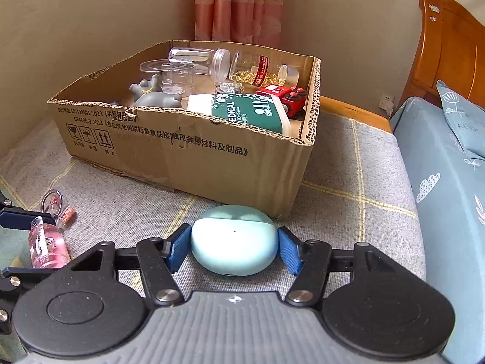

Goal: Organize rigid objects
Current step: 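Grasp the mint-green oval case with the right tool while the left lifts the pink keychain, then drop the pink keychain into the box from the left tool while the right carries the mint case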

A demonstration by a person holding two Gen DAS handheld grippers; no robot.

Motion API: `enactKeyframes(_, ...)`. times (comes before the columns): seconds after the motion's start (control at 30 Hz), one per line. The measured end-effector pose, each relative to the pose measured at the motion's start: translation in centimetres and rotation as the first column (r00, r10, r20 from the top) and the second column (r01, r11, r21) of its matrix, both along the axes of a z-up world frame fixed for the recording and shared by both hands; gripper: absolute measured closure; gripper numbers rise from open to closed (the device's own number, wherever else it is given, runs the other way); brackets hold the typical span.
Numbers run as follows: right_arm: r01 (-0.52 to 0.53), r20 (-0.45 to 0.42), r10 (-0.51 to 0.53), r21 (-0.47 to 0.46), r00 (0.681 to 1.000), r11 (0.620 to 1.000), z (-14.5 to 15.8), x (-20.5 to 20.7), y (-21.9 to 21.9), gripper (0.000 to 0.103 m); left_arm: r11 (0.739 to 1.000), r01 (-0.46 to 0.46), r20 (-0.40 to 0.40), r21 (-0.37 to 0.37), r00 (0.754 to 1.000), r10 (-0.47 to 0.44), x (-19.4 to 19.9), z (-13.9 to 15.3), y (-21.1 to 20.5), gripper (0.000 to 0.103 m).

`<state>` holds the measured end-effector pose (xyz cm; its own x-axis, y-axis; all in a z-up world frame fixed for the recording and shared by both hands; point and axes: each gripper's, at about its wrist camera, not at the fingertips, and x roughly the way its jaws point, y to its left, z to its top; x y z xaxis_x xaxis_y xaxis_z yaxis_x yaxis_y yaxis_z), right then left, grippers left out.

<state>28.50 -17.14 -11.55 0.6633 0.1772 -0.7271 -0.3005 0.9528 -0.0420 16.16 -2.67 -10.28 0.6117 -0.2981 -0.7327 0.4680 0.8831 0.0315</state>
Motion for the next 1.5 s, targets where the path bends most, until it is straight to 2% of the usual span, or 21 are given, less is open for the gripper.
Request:
enactKeyframes(0.27,-0.072,-0.045,0.072,0.002,0.996,0.997,0.9,-1.6,-0.2,0.037,0.998,0.020,-0.031,0.065,0.999,-0.018,-0.1,1.2,-0.4,0.053)
enactKeyframes(0.5,-0.124,-0.059,0.125,0.015,0.990,0.992,2.3,-3.0,-0.6,0.037,0.996,0.029,-0.062,0.082,0.998,-0.024,0.1,3.2,-0.2,0.053)
enactKeyframes(0.67,-0.153,-0.067,0.155,0.037,0.986,0.987,3.2,-3.6,-1.1,0.037,0.993,0.058,-0.057,0.101,0.997,-0.053,0.1,4.8,-0.3,0.053)
enactKeyframes(0.8,-0.186,-0.060,0.186,0.011,0.981,0.983,3.9,-4.2,-1.0,0.038,0.990,0.081,-0.053,0.114,0.996,-0.075,0.2,5.9,-0.5,0.053)
enactKeyframes(1.03,-0.208,-0.051,0.208,0.018,0.977,0.978,5.3,-5.1,-1.3,0.038,0.984,0.122,-0.002,0.129,0.992,-0.123,0.9,8.7,-1.6,0.053)
enactKeyframes(1.33,-0.224,-0.003,0.225,0.021,0.974,0.974,8.0,-5.5,-1.4,0.038,0.986,0.128,0.078,0.111,0.988,-0.137,5.2,13.0,-2.8,0.053)
enactKeyframes(1.5,-0.229,0.031,0.229,0.014,0.973,0.973,9.6,-5.3,-1.4,0.038,0.989,0.099,0.095,0.111,0.989,-0.109,9.2,13.9,-3.6,0.053)
